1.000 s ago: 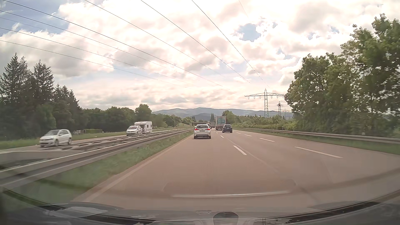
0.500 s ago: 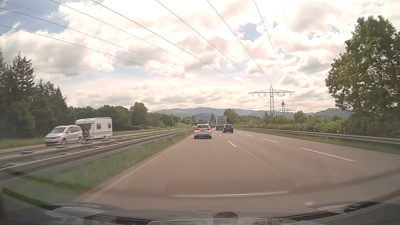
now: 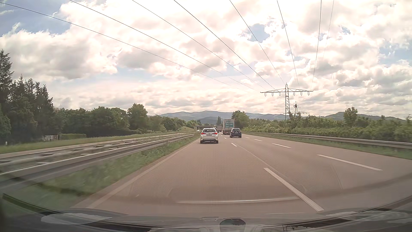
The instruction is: Follow the waypoints while adhering to traffic rules and regulations
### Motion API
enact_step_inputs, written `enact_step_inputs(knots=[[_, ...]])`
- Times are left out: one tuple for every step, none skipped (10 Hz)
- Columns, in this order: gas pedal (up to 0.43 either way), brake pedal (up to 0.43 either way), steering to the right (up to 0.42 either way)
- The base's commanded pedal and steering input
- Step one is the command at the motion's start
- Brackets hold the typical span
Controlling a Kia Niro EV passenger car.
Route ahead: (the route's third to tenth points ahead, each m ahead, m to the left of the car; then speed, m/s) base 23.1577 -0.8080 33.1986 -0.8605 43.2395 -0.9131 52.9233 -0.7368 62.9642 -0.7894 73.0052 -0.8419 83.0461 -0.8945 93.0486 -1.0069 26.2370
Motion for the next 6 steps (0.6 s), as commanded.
enact_step_inputs(knots=[[0.130,0.000,0.000],[0.130,0.000,0.000],[0.130,0.000,0.000],[0.130,0.000,0.000],[0.130,0.000,0.000],[0.130,0.000,0.000]])
